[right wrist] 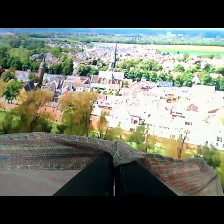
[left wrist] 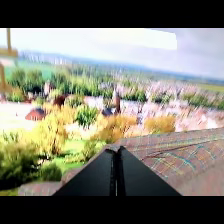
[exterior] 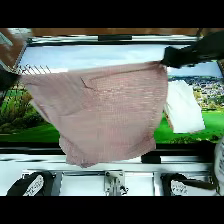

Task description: Fold the shirts.

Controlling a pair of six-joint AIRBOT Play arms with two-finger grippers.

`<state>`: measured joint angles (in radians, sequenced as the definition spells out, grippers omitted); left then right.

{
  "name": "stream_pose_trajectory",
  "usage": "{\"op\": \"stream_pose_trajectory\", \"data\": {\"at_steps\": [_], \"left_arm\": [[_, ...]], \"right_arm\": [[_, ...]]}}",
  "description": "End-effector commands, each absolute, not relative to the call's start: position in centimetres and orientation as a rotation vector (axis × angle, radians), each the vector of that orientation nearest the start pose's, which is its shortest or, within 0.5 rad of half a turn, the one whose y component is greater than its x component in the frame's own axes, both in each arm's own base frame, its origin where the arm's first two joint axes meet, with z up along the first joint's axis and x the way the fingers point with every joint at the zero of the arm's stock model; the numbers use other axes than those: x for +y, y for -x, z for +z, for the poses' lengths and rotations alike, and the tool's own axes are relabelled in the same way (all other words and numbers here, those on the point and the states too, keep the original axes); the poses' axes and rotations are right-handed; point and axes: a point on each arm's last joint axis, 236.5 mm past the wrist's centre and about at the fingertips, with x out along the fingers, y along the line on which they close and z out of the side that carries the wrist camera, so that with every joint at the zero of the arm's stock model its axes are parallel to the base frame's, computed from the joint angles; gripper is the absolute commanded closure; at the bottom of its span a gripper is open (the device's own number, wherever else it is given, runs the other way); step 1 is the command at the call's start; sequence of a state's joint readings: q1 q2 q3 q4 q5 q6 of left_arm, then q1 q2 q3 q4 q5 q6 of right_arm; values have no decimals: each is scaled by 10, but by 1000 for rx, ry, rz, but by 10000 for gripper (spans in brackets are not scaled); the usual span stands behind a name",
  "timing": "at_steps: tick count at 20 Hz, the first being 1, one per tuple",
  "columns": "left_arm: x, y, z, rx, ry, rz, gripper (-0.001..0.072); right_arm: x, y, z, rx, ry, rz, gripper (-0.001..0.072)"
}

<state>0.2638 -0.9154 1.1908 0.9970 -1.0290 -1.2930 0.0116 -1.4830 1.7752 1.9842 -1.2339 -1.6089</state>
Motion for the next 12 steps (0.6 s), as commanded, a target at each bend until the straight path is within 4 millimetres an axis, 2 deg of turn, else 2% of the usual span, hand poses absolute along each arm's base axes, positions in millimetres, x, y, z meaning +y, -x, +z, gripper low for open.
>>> {"op": "stream_pose_trajectory", "data": {"at_steps": [1,4,7,8,9,10,11,12], "left_arm": [[-22,-441,125,737,316,-205,681],[-25,-485,101,675,384,-162,680],[-37,-502,73,698,494,-162,680],[-41,-501,62,731,498,-169,679],[-46,-498,50,775,509,-180,656],[-50,-492,42,817,526,-191,478],[-54,-484,38,858,542,-207,155],[-56,-474,39,901,546,-233,-6]], "right_arm": [[116,-554,86,949,-442,316,663],[107,-594,62,865,-525,241,663],[101,-607,47,840,-551,206,662],[104,-606,42,856,-563,203,631],[105,-604,39,873,-569,204,477],[108,-599,41,890,-570,215,231],[111,-592,45,908,-558,231,211],[109,-581,55,927,-520,257,211]]}}
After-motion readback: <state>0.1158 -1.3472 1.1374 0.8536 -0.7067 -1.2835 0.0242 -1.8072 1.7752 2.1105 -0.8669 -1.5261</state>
